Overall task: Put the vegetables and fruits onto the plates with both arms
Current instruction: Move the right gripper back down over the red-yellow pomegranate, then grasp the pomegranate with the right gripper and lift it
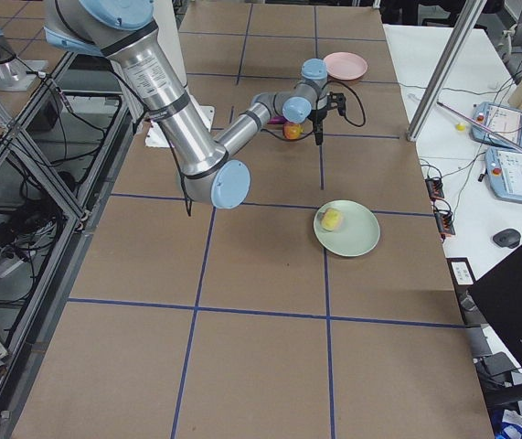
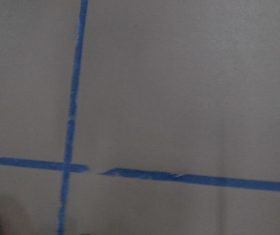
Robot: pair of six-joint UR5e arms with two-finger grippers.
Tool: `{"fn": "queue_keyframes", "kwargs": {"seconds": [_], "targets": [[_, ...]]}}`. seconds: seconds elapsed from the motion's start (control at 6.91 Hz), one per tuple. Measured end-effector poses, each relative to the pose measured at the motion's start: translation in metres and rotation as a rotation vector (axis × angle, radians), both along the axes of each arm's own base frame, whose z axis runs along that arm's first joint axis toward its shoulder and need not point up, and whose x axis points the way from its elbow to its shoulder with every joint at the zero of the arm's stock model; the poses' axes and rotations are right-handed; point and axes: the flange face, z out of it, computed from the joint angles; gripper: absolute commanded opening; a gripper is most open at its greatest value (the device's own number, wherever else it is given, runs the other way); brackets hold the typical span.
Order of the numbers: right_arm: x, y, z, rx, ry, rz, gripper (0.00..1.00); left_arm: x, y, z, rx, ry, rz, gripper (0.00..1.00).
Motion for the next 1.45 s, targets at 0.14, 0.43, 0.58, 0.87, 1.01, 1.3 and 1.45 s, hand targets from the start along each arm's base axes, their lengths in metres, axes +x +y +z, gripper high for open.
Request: {"fn": "queue_keyframes", "kwargs": {"seconds": [0.14,0.43,0.58,0.87,1.01,1.3,1.45], "targets": [[-0.045,0.035,-0.036,-0.023,0.036,0.043,1.00,0.000,0.000,0.000,0.000,0.000,0.000,1.00],[-0.093,0.079,-0.052,-0.036,0.075,0.080,1.00,0.000,0.000,0.000,-0.001,0.000,0.000,1.00],[-0.102,0.086,-0.046,-0.037,0.096,0.078,1.00,0.000,0.000,0.001,-0.001,0.000,0.000,1.00],[-0.114,0.089,-0.028,-0.039,0.137,0.064,0.84,0.000,0.000,0.001,-0.002,-0.001,0.001,1.00],[-0.118,0.088,-0.023,-0.040,0.149,0.060,0.34,0.000,0.000,0.001,-0.001,-0.001,0.001,1.00],[-0.117,0.084,-0.029,-0.039,0.142,0.060,0.02,0.000,0.000,0.001,-0.001,-0.001,0.002,1.00],[-0.105,0.072,-0.037,-0.043,0.123,0.064,0.02,0.000,0.000,0.001,-0.001,-0.001,0.002,1.00]]}}
